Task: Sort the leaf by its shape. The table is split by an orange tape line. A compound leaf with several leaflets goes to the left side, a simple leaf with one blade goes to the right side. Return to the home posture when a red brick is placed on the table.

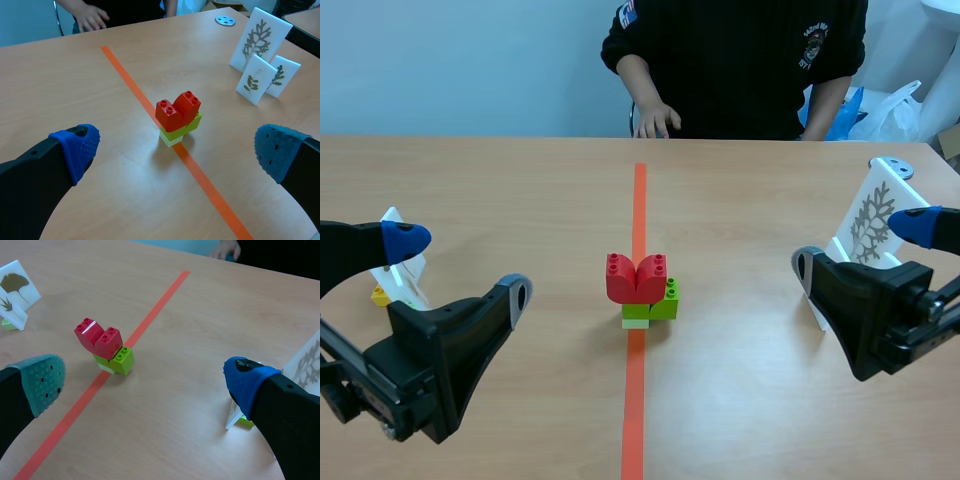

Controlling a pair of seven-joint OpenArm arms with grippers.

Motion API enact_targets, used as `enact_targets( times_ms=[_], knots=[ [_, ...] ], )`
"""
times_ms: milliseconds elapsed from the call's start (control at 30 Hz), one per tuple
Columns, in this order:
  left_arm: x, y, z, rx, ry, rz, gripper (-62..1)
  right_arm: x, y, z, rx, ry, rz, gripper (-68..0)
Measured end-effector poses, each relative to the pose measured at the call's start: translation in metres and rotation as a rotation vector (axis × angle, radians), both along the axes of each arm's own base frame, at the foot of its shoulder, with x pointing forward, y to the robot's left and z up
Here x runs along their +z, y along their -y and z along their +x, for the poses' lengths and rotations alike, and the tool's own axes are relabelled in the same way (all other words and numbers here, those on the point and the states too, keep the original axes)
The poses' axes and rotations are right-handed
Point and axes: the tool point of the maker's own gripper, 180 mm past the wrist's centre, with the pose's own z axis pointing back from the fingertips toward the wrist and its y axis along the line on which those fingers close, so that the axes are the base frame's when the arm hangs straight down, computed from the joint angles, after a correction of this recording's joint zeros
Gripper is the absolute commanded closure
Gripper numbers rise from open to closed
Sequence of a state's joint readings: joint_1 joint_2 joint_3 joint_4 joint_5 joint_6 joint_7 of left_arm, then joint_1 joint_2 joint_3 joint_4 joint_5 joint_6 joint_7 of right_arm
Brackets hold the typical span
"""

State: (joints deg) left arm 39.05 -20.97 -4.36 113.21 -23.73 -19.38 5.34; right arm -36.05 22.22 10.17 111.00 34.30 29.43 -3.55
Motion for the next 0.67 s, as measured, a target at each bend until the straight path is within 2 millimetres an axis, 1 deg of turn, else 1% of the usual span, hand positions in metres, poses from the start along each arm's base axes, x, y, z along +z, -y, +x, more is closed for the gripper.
enact_targets(
  times_ms=[667],
  knots=[
    [0.0,0.0,0.0,0.0,0.0,0.0,-62.3,-0.0013,0.0001,-0.0003,0.0,-0.007,-0.004,-67.9]
  ],
)
